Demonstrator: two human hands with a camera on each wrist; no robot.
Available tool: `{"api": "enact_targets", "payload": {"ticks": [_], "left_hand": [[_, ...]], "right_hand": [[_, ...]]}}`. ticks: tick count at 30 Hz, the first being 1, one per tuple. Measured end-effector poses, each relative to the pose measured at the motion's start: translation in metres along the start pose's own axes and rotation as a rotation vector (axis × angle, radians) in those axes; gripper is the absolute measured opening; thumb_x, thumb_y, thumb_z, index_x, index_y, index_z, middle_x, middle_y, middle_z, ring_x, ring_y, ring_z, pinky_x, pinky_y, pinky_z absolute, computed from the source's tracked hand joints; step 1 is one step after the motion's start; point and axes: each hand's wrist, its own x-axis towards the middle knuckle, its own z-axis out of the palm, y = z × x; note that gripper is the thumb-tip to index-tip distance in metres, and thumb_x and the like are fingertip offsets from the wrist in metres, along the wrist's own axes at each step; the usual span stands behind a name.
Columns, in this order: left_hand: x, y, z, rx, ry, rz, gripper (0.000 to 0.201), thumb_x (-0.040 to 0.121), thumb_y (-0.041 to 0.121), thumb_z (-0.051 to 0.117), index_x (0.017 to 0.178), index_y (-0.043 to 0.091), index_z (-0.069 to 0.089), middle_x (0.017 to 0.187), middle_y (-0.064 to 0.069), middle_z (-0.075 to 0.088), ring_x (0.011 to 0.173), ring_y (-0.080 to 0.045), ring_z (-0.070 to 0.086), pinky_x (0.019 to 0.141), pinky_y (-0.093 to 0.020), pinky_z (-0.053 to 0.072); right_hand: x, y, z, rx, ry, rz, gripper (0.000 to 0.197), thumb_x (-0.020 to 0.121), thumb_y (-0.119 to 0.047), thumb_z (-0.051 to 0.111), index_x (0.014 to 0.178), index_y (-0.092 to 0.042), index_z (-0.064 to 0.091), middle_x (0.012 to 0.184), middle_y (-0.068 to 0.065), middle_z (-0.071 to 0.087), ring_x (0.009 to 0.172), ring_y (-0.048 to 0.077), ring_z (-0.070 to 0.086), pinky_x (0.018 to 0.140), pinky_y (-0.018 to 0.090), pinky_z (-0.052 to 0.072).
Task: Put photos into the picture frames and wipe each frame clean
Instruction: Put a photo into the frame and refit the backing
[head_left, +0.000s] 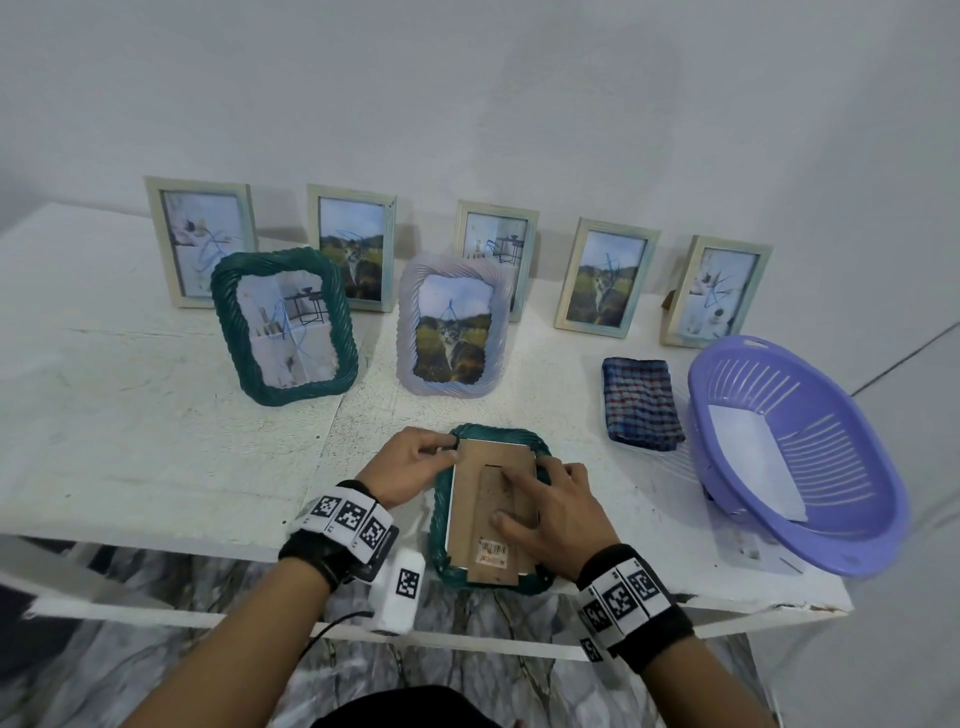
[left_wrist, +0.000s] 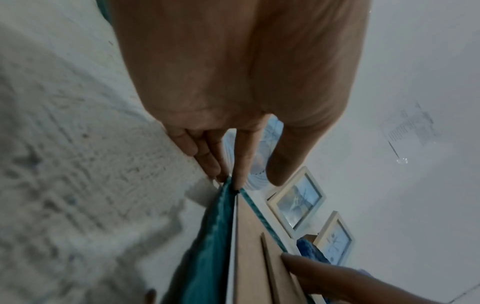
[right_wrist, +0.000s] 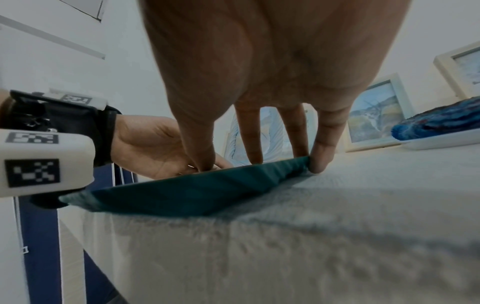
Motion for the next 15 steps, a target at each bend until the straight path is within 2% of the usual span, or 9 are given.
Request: {"api": "enact_targets", "payload": {"ticks": [3, 5, 8, 10, 11, 13, 15], "left_hand": [[-0.003, 0.003, 0.005, 0.043, 0.005, 0.034, 0.037, 0.093, 0.016, 0.062, 0.126, 0.001, 0.059, 0.116, -0.001, 0.052, 0.111, -0.009, 0.047, 0.092, -0.015, 0.03], [-0.003, 0.004, 0.006, 0.063, 0.023, 0.039, 0.037, 0.093, 0.017, 0.061, 0.127, 0.004, 0.06, 0.113, 0.001, 0.049, 0.112, -0.01, 0.047, 0.094, -0.016, 0.03], [-0.002, 0.0, 0.005, 0.132, 0.032, 0.042, 0.036, 0.093, 0.02, 0.061, 0.127, 0.009, 0.061, 0.115, 0.001, 0.049, 0.113, -0.012, 0.048, 0.098, -0.02, 0.033], [-0.003, -0.005, 0.006, 0.2, 0.061, 0.037, 0.034, 0.091, 0.018, 0.062, 0.124, 0.013, 0.06, 0.117, -0.003, 0.055, 0.111, -0.016, 0.054, 0.096, -0.024, 0.039], [-0.005, -0.007, 0.008, 0.234, 0.089, 0.023, 0.031, 0.09, 0.018, 0.062, 0.121, 0.015, 0.058, 0.112, -0.006, 0.059, 0.105, -0.02, 0.058, 0.093, -0.029, 0.044], [-0.011, -0.011, 0.013, 0.296, 0.14, -0.02, 0.029, 0.089, 0.018, 0.061, 0.115, 0.018, 0.049, 0.097, -0.003, 0.064, 0.093, -0.023, 0.062, 0.084, -0.038, 0.05], [-0.016, -0.011, 0.019, 0.315, 0.165, -0.045, 0.031, 0.089, 0.017, 0.06, 0.116, 0.018, 0.043, 0.088, 0.002, 0.064, 0.088, -0.024, 0.063, 0.08, -0.04, 0.051]], "right_hand": [[0.0, 0.0, 0.0, -0.014, -0.001, -0.002, 0.059, 0.086, -0.059, 0.052, 0.138, -0.032, 0.043, 0.141, 0.005, 0.035, 0.121, 0.028, 0.029, 0.099, 0.035, 0.038], [-0.001, 0.0, 0.0, -0.024, -0.003, -0.001, 0.059, 0.086, -0.059, 0.051, 0.138, -0.033, 0.042, 0.141, 0.005, 0.036, 0.121, 0.027, 0.029, 0.099, 0.035, 0.039], [0.0, 0.0, 0.0, -0.021, 0.004, -0.002, 0.06, 0.086, -0.06, 0.051, 0.138, -0.034, 0.041, 0.141, 0.004, 0.035, 0.122, 0.027, 0.029, 0.097, 0.034, 0.041], [0.0, -0.001, 0.0, -0.028, 0.007, 0.002, 0.059, 0.086, -0.06, 0.05, 0.138, -0.035, 0.04, 0.141, 0.003, 0.034, 0.123, 0.026, 0.029, 0.095, 0.034, 0.042], [-0.001, -0.001, 0.001, -0.042, 0.013, 0.008, 0.06, 0.086, -0.061, 0.049, 0.138, -0.035, 0.039, 0.141, 0.002, 0.035, 0.123, 0.025, 0.029, 0.094, 0.034, 0.043], [-0.002, -0.002, 0.003, -0.09, 0.035, 0.017, 0.059, 0.085, -0.062, 0.046, 0.138, -0.036, 0.039, 0.142, 0.002, 0.035, 0.122, 0.026, 0.032, 0.095, 0.035, 0.042], [-0.003, -0.004, 0.006, -0.162, 0.076, 0.012, 0.056, 0.083, -0.062, 0.042, 0.133, -0.035, 0.043, 0.142, 0.004, 0.036, 0.122, 0.029, 0.034, 0.097, 0.039, 0.038]]}}
